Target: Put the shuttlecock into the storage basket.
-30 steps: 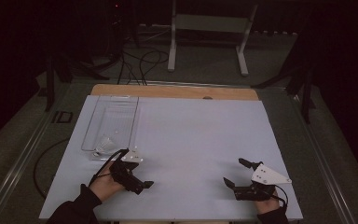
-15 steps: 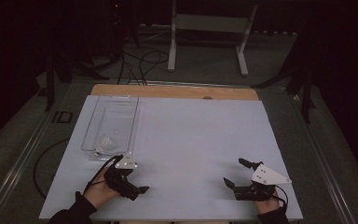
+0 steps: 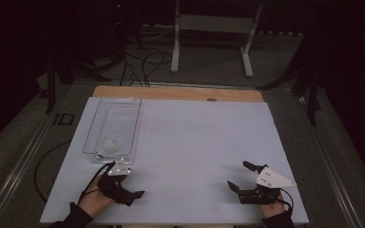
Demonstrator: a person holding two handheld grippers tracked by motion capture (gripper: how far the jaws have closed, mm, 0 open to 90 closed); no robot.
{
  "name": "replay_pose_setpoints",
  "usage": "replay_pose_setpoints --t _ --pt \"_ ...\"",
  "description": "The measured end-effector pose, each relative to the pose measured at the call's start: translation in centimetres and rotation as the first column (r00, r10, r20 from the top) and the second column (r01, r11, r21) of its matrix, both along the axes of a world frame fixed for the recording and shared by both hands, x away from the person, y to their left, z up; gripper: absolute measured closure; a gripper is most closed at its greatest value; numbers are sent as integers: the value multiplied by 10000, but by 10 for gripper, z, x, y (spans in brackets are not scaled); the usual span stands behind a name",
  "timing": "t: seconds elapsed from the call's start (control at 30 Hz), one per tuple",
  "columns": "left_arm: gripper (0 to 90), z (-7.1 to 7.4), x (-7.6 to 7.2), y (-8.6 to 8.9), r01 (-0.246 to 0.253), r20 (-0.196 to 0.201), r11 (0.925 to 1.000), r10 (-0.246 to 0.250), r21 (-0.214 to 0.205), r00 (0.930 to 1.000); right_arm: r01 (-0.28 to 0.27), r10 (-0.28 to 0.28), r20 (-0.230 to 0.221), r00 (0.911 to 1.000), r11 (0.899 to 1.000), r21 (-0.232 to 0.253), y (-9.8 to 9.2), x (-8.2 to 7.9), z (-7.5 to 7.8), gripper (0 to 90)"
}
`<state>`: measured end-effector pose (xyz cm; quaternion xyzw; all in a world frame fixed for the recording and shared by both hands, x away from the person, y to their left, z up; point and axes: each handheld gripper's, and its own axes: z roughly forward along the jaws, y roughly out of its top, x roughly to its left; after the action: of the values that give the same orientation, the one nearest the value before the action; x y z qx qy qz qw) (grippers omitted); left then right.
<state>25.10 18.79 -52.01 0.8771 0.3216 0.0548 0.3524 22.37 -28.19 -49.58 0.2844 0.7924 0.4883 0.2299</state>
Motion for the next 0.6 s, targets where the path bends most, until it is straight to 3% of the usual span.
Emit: replay_pose_setpoints --t 0.3,0.6 --pt "1 -4 -6 7 -393 96 9992 393 36 9992 -18 18 -14 10000 10000 -14 0 0 0 126" --pt "1 -8 -11 11 -958 212 9952 962 -216 9951 -29 29 -1 10000 10000 -28 0 0 -1 125"
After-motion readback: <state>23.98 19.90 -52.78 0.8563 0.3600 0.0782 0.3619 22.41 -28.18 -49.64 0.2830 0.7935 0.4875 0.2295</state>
